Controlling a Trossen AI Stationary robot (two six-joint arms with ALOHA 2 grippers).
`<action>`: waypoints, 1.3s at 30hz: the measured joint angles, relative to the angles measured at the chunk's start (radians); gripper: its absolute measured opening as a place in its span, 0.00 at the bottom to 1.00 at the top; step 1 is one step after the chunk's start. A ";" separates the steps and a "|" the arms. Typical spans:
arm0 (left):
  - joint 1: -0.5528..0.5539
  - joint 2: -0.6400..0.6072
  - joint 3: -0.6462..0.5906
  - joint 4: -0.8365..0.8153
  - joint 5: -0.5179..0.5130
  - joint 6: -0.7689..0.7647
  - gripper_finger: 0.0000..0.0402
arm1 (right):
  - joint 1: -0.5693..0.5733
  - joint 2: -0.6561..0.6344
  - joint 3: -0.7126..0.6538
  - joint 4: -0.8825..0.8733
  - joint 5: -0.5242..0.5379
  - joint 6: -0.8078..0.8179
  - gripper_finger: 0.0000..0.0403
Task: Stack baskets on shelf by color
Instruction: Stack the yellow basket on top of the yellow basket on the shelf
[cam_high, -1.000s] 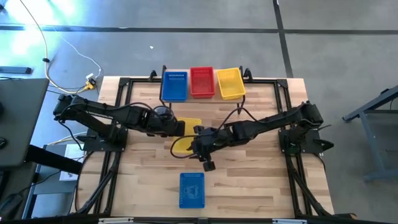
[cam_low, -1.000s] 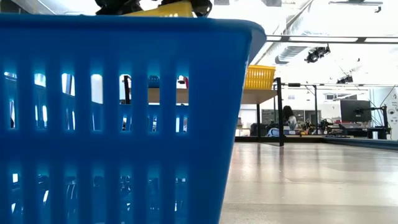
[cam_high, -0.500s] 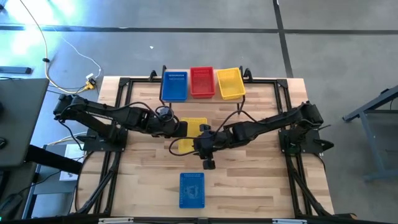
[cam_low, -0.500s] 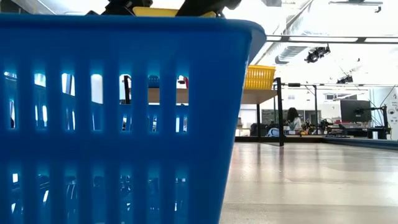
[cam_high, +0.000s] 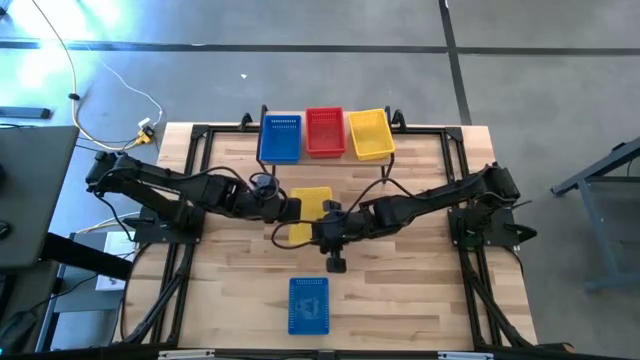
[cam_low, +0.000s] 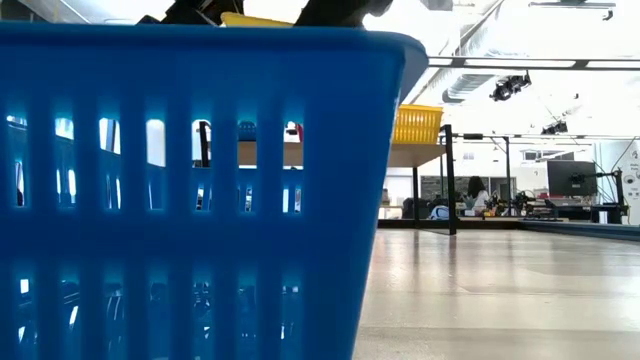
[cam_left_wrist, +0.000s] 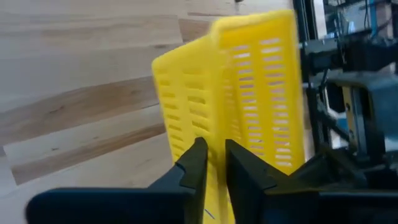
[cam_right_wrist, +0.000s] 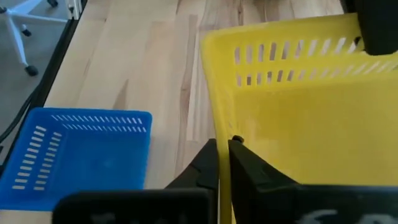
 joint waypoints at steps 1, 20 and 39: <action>-0.001 0.000 0.000 0.000 0.000 0.021 0.12 | 0.000 0.000 0.000 0.000 0.000 0.011 0.01; 0.054 -0.001 0.001 0.000 0.107 0.455 0.28 | 0.024 0.001 0.129 -0.319 0.088 0.343 0.00; 0.064 -0.106 0.002 0.164 0.098 0.838 0.23 | 0.040 -0.009 0.409 -0.750 0.327 0.380 0.00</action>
